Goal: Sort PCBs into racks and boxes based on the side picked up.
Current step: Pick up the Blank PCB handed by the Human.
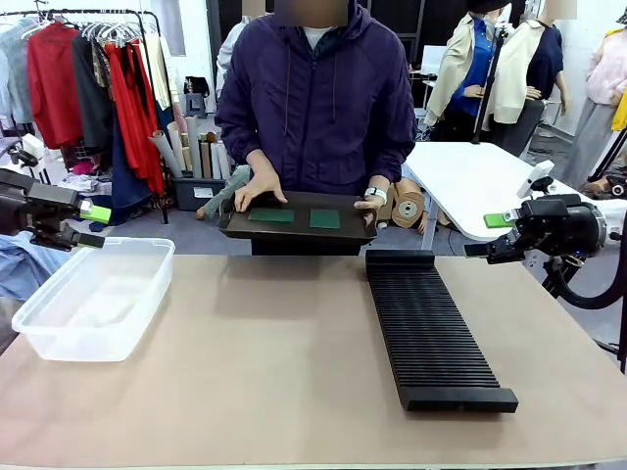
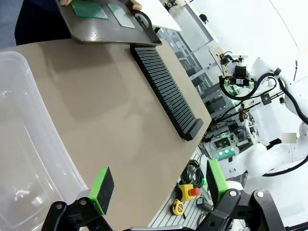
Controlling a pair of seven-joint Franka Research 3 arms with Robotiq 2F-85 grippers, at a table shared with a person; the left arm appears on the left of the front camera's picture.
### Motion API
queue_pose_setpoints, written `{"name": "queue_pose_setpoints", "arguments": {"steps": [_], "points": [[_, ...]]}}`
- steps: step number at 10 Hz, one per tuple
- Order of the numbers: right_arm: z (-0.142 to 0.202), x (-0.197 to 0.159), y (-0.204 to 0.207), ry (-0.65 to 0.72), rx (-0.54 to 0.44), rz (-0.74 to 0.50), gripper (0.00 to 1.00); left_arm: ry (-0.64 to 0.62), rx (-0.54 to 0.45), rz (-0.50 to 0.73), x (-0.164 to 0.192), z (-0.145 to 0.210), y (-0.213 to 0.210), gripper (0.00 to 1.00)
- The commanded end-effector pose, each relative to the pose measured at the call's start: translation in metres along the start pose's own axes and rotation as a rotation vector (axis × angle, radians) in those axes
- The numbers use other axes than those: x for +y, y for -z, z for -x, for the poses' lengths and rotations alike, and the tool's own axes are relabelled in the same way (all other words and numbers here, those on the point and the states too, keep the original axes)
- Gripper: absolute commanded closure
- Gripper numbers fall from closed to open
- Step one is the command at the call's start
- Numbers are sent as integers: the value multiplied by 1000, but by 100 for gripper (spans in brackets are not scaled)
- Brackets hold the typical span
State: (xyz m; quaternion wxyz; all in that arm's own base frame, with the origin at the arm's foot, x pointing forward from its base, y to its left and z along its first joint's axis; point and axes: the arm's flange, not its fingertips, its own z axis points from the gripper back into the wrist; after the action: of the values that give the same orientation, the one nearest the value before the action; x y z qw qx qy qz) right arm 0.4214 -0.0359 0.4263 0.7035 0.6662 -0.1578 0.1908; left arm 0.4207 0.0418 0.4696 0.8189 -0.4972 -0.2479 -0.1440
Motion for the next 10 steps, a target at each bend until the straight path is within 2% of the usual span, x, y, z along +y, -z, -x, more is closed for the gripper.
{"name": "queue_pose_setpoints", "arguments": {"steps": [1,10], "points": [[0,2,0,6,10,0,0,-10,-9,8,-3,-2,-2,0],[0,2,0,6,10,0,0,-10,-9,8,-3,-2,-2,0]]}}
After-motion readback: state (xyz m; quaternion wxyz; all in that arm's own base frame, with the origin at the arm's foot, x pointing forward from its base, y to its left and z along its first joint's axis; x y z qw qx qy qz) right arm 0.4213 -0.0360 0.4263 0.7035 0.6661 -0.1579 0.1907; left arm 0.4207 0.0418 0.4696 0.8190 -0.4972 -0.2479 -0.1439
